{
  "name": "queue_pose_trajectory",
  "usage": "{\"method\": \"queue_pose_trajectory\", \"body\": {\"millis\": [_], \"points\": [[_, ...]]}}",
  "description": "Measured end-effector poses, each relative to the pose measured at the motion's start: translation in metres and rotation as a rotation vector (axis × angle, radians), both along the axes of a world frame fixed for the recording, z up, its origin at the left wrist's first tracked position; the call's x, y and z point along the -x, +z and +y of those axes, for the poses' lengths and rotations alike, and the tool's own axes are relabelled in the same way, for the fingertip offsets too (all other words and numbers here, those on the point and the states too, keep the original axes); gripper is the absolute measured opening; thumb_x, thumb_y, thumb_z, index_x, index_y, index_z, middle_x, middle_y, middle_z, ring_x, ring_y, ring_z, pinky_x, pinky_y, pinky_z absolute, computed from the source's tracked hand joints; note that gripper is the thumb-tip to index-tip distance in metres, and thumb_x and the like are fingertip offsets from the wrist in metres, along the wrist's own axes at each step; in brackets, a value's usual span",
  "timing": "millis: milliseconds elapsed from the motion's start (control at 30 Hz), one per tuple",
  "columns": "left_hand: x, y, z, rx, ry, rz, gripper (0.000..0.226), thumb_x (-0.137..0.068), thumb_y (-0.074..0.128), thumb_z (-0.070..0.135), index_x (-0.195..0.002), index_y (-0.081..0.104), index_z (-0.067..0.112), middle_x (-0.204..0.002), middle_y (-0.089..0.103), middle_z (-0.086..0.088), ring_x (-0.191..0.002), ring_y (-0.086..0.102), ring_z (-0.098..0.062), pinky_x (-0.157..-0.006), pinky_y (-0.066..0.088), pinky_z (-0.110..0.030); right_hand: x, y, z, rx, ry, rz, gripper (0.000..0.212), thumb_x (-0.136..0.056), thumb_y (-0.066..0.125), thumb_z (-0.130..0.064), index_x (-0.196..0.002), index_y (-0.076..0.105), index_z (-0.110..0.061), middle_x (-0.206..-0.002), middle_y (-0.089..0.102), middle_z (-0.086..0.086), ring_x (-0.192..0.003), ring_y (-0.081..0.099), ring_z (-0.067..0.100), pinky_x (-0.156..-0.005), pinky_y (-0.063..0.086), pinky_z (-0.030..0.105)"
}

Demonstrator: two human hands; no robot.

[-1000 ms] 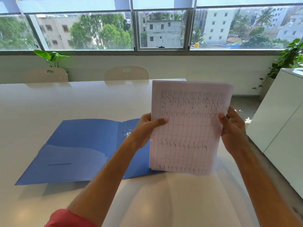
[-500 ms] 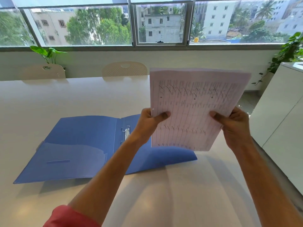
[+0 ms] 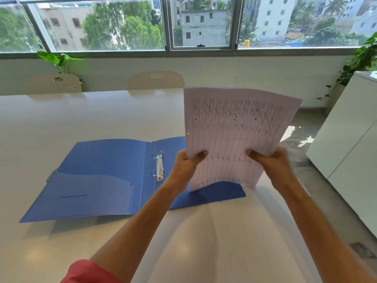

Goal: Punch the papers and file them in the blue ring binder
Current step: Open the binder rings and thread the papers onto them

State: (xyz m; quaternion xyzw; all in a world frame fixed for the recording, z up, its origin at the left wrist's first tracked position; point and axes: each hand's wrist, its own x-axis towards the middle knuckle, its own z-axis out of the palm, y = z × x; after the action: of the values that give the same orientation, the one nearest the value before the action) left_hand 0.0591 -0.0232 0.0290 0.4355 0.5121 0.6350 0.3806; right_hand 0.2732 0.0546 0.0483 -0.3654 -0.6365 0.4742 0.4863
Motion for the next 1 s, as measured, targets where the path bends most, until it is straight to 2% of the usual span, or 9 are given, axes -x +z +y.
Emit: {"method": "queue_pose_trajectory", "body": {"millis": [133,233,400,467,567,700,800,933,1000], "points": [[0.001,0.002,0.002,0.013,0.118,-0.094,0.014,-0.089,0.065,0.019,-0.081,0.072,0.027,-0.08,0.076,0.007,-0.076,0.072,-0.01,-0.059,0.054,-0.018,-0.003,0.0,0.002,-0.037,-0.009,-0.114,0.007,-0.075,0.08,-0.03,-0.074,0.073,-0.031,-0.076,0.074,-0.018,-0.071,0.071,0.009,-0.072,0.059,0.039],[0.007,0.014,0.005,0.021,0.187,-0.353,0.001,-0.087,0.067,0.018,-0.088,0.067,0.019,-0.077,0.076,0.006,-0.074,0.073,-0.014,-0.056,0.056,-0.028,-0.013,0.009,0.007,-0.066,-0.012,-0.005,0.02,-0.066,0.083,-0.046,-0.083,0.077,-0.036,-0.083,0.077,-0.011,-0.074,0.073,0.01,-0.067,0.059,0.028],[0.002,0.027,0.011,0.022,0.197,-0.649,0.021,-0.087,0.068,0.017,-0.105,0.06,0.012,-0.102,0.073,-0.005,-0.101,0.066,-0.027,-0.089,0.051,-0.053,0.004,0.001,-0.002,0.033,0.045,0.327,0.026,-0.074,0.08,-0.031,-0.097,0.076,-0.021,-0.1,0.076,0.005,-0.093,0.073,0.025,-0.076,0.059,0.031],[-0.008,0.026,0.014,0.037,0.18,-0.707,0.033,-0.086,0.069,0.018,-0.116,0.055,0.011,-0.109,0.071,-0.007,-0.104,0.066,-0.027,-0.091,0.05,-0.055,0.021,-0.007,-0.012,0.125,0.115,0.452,0.019,-0.082,0.072,-0.016,-0.101,0.073,-0.014,-0.106,0.074,0.011,-0.1,0.07,0.029,-0.082,0.058,0.038],[-0.021,0.016,0.016,0.02,0.147,-0.735,0.024,-0.086,0.069,0.018,-0.107,0.057,0.014,-0.095,0.076,-0.001,-0.092,0.071,-0.02,-0.081,0.057,-0.048,0.042,-0.01,-0.027,0.137,0.047,0.471,0.022,-0.089,0.063,-0.004,-0.101,0.071,-0.021,-0.106,0.074,0.005,-0.101,0.07,0.025,-0.082,0.058,0.039],[-0.012,0.006,0.011,-0.022,0.069,-0.688,0.021,-0.087,0.064,0.006,-0.108,0.062,0.011,-0.101,0.075,-0.005,-0.094,0.071,-0.021,-0.078,0.059,-0.039,0.041,-0.001,-0.021,0.031,-0.078,0.371,0.022,-0.089,0.064,-0.003,-0.089,0.071,-0.024,-0.089,0.076,-0.009,-0.084,0.072,0.01,-0.067,0.056,0.021],[0.024,0.016,0.006,-0.14,0.056,-0.68,0.025,-0.089,0.054,-0.001,-0.11,0.061,0.01,-0.102,0.074,-0.005,-0.094,0.07,-0.021,-0.076,0.059,-0.037,0.023,0.008,-0.009,-0.005,-0.082,0.298,0.018,-0.088,0.064,-0.002,-0.086,0.071,-0.019,-0.085,0.076,-0.009,-0.079,0.072,0.011,-0.063,0.056,0.022],[0.089,0.042,-0.006,-0.197,-0.036,-0.591,0.025,-0.091,0.049,0.014,-0.107,0.068,0.013,-0.097,0.073,-0.005,-0.09,0.069,-0.02,-0.079,0.055,-0.033,-0.004,0.017,0.004,-0.01,-0.036,0.216,0.017,-0.087,0.065,-0.002,-0.093,0.07,-0.016,-0.086,0.077,-0.009,-0.08,0.073,0.012,-0.064,0.059,0.024],[0.11,0.05,-0.014,-0.143,-0.039,-0.494,0.024,-0.087,0.052,0.015,-0.105,0.068,0.013,-0.091,0.074,-0.004,-0.08,0.07,-0.018,-0.071,0.056,-0.029,-0.014,0.022,0.007,-0.041,-0.02,0.166,0.018,-0.086,0.066,-0.002,-0.094,0.071,-0.017,-0.088,0.077,-0.008,-0.082,0.073,0.014,-0.063,0.059,0.025]]}}
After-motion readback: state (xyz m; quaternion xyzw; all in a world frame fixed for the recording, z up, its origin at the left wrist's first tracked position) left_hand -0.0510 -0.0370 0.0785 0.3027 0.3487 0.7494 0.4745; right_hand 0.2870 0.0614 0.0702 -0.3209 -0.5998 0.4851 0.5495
